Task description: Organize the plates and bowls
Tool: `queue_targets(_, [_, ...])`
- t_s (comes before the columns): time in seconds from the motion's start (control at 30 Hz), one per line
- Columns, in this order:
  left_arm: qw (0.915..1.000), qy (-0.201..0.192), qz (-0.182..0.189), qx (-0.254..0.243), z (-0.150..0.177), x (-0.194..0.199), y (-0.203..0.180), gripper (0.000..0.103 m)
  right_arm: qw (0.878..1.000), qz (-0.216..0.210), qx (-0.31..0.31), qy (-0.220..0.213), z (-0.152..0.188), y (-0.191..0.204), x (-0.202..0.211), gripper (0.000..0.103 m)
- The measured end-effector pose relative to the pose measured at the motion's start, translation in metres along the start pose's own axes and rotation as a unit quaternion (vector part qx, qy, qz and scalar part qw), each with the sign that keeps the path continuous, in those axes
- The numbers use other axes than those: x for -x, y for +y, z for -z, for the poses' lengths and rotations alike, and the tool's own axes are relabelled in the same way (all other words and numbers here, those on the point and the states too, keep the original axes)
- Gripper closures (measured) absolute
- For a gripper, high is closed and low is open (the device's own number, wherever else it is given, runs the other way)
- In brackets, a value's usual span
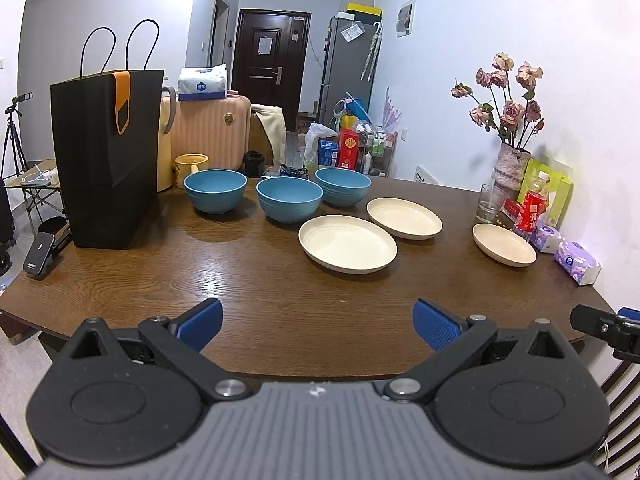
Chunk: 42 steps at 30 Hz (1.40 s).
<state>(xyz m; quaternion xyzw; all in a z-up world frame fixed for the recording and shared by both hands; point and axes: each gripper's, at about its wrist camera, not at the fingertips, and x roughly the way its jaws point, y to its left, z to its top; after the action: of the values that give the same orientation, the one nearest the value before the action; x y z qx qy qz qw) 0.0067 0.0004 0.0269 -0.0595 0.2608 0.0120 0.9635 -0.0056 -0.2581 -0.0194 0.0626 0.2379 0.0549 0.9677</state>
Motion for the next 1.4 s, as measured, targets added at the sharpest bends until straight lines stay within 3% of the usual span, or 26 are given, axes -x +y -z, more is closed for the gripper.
queue_targets(1.4, [1.0, 0.0, -0.001, 0.001, -0.0038, -0.0017, 0.0009, 0.0, 1.0, -0.005, -0.001, 0.002, -0.0022, 0.0015, -0.0042, 0.0])
